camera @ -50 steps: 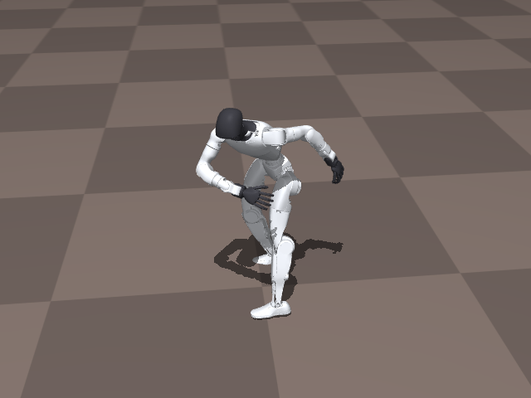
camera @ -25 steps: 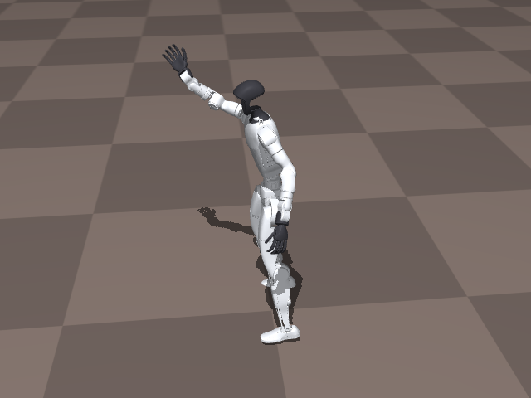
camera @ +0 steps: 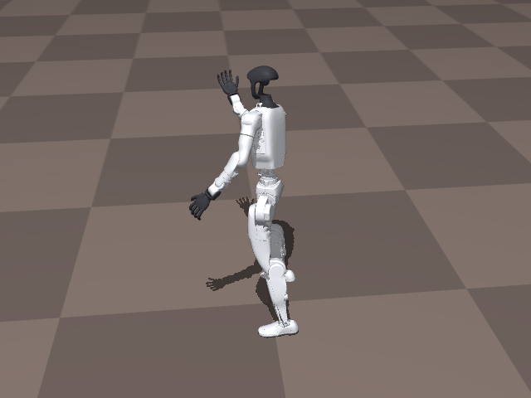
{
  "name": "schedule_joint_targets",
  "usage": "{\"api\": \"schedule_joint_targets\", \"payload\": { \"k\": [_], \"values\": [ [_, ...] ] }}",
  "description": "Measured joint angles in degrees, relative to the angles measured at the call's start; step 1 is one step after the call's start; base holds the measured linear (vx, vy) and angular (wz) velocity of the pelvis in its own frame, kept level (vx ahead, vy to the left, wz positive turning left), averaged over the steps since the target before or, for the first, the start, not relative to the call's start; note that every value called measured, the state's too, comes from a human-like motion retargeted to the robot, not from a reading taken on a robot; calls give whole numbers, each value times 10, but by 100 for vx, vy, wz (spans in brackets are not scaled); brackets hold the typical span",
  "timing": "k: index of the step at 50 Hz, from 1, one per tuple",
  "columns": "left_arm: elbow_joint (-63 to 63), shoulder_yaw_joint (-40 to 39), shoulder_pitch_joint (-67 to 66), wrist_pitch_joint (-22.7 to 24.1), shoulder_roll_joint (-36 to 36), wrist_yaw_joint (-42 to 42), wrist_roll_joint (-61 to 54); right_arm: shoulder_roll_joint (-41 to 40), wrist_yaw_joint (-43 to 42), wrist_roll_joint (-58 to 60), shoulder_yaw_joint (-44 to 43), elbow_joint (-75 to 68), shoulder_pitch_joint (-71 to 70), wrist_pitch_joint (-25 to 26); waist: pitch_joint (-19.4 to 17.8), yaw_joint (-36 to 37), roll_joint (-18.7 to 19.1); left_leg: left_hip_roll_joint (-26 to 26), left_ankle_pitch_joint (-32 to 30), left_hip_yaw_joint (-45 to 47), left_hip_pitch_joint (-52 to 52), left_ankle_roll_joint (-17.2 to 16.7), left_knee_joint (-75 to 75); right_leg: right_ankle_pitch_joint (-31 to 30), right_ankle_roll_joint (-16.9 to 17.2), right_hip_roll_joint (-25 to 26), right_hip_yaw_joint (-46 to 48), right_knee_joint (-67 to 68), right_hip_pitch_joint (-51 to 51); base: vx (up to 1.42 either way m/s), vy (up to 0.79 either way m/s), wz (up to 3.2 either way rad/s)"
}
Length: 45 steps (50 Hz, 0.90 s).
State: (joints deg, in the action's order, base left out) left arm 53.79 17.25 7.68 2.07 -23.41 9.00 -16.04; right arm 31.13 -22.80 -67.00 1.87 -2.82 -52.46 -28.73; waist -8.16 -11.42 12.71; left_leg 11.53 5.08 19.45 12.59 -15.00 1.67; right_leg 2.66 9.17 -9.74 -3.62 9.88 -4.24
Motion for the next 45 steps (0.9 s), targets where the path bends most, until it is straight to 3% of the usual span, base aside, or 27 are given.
{"api": "schedule_joint_targets", "payload": {
  "k": [5, 13, 19, 22, 24, 27, 35, 40, 45],
  "values": [
    [-88, 35, 29, 25, -5, -13, 9, -41, -3, 4, -25, 19, 29, -14, -12, -17, -3, -19, 2, 24, 5, 0, 9, -21, 0, -11, -26, -30, -4, -9, 12, -48],
    [-207, 50, 36, 44, -17, -88, 27, -28, -8, 24, -54, 0, -17, -29, -15, 11, -36, -33, 6, 5, 0, 0, 9, -29, 6, -29, -14, -44, 8, -6, 5, 17],
    [-200, 44, 8, 39, -22, -81, 65, 15, -29, 109, -22, -44, -104, 3, -11, 60, -72, -23, 4, -35, -5, 0, 10, -13, 8, -30, 24, -22, 22, 0, -4, 62],
    [-184, 27, -32, 38, -16, -81, 78, 70, -35, 218, 45, -73, -135, 58, 3, 79, -95, -23, 21, -61, -31, 1, -32, 6, 18, -44, 52, 9, 23, 5, -3, 84],
    [-173, 13, -35, 27, -26, -63, 60, 116, -36, 280, 119, -88, -170, 101, 3, 100, -103, -16, -1, -71, -21, 7, 12, -4, 15, -33, 62, -10, 27, 1, -7, 53],
    [-172, -2, -57, 20, -39, -61, 58, 194, 21, 343, 254, -82, -211, 152, 2, 118, -117, -14, -10, -88, -25, 11, 22, -4, 19, -34, 81, -12, 34, 2, -5, 56],
    [-201, -35, -94, 23, -60, -56, 8, 347, 138, 554, 586, 7, -308, 206, -22, 135, -146, -5, -24, -101, -45, 13, 20, -9, 24, -28, 99, -9, 25, -1, -5, 17],
    [-191, -48, -82, 31, -32, -22, 1, 372, 172, 776, 688, 20, -306, 223, -52, 125, -154, 6, -30, -82, -54, 12, 13, -17, 20, -14, 83, -5, 3, -6, -7, -35],
    [-152, -15, -44, 35, -4, -8, 60, 379, 176, 928, 711, -35, -229, 225, -73, 99, -153, 18, -36, -57, -61, 10, 8, -30, 19, 2, 64, -18, -12, -5, -7, -45]
  ]
}}
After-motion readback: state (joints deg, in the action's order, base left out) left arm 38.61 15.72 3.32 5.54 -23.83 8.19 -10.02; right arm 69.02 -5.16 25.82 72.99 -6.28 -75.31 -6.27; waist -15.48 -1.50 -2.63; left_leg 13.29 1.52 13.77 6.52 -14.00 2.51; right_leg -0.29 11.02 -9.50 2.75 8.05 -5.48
